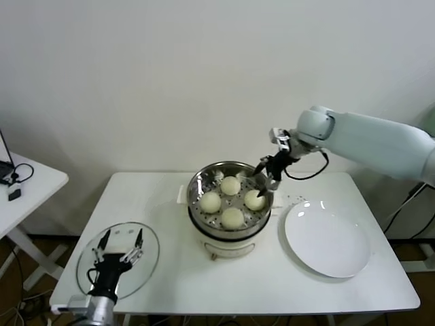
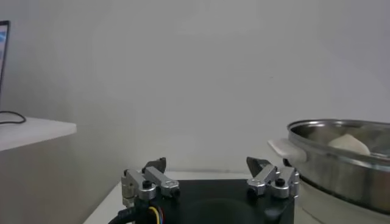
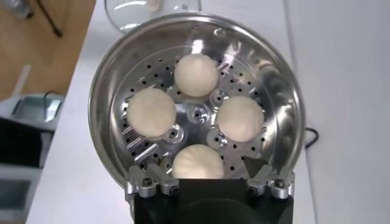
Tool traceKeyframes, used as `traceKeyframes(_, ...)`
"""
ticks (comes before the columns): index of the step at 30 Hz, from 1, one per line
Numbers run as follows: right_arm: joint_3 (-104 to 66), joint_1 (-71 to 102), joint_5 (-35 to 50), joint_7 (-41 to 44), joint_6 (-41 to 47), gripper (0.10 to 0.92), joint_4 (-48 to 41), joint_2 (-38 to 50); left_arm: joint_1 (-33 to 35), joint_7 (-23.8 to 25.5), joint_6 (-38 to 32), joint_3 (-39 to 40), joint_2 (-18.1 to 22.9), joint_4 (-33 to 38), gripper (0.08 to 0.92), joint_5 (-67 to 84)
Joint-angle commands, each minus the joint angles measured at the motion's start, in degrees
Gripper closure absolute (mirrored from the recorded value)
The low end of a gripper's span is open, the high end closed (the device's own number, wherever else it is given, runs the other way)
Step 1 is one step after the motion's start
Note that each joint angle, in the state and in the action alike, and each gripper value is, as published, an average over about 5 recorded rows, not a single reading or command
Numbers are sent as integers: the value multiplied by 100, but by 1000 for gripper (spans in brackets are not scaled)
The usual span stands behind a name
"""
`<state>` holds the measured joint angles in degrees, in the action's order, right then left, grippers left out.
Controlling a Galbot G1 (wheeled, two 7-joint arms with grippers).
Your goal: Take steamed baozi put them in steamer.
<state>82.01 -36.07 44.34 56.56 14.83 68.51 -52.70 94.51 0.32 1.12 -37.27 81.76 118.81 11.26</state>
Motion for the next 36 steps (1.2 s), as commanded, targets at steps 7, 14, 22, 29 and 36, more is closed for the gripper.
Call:
traceKeyframes(7, -5506, 4364, -886, -1786, -592, 203, 1729, 2505, -131, 81, -97, 182, 133, -49, 177, -552)
traceKeyframes(14, -8188, 7201, -1220, -3148, -1249, 203, 2500, 2383, -178, 99, -260, 155, 146, -190, 177, -577)
traceKeyframes(22, -10883, 10052, -1969, -3690, -1784, 203, 3118, 727, -142, 126, -299, 49, 168, -192, 177, -498)
traceKeyframes(29, -11853, 11372, -2503, -3943, -2444, 203, 3413, -779, -243, 124, -239, -135, 170, -249, 177, -238)
traceKeyframes(36, -11810, 12086, -2791, -4320, -2902, 203, 3647, -1941, -244, 129, -277, -237, 230, -323, 177, -238)
